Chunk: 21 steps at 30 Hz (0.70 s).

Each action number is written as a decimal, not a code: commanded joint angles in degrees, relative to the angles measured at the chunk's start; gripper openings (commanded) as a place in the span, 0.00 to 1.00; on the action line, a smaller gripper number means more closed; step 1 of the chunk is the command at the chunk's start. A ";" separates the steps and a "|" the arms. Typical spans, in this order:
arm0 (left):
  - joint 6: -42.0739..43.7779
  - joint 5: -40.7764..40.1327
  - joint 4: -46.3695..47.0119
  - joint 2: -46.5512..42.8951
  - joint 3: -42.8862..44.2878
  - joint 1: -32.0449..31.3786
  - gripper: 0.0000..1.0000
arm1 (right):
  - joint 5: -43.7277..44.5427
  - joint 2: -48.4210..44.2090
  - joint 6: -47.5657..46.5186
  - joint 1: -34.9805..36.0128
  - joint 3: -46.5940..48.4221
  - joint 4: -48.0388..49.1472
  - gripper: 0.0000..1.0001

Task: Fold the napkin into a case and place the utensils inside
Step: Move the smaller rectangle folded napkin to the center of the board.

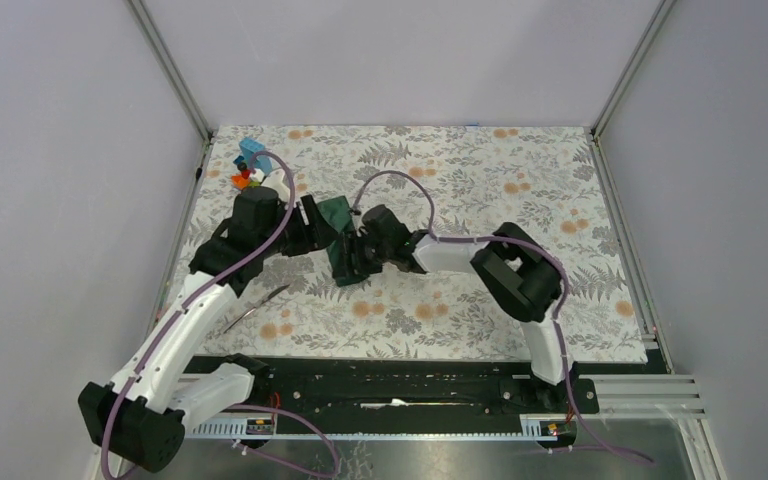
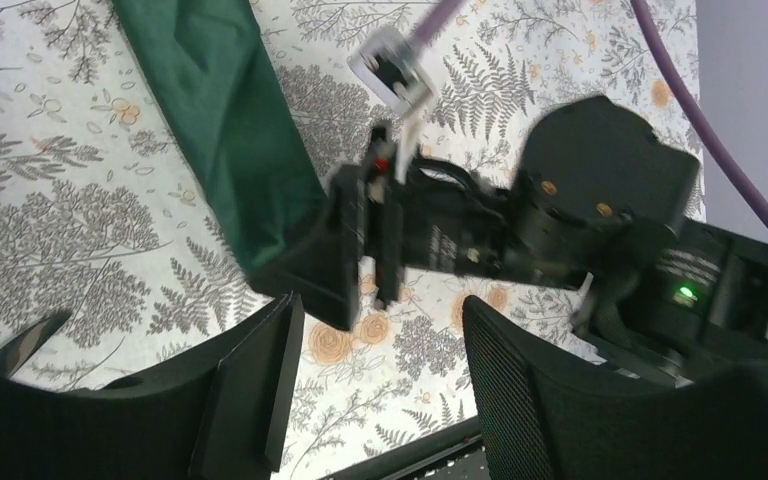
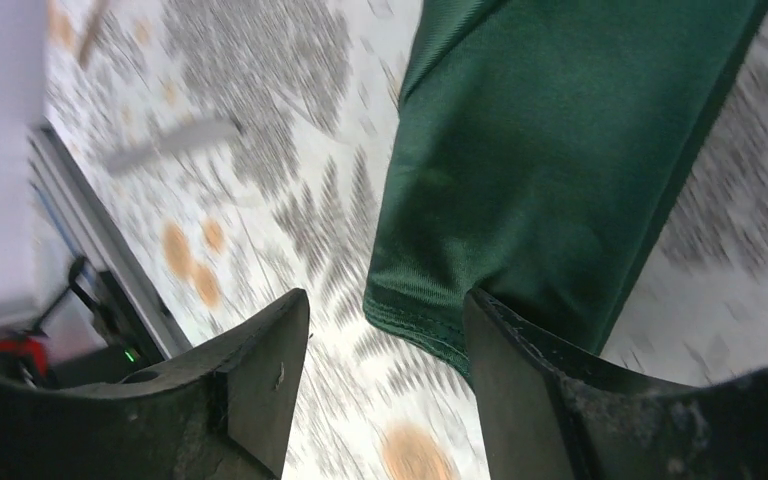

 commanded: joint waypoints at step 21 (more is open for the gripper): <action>-1.82 -5.22 -8.44 -11.46 1.94 0.47 0.68 | 1.95 31.07 17.07 6.54 56.59 -6.83 0.74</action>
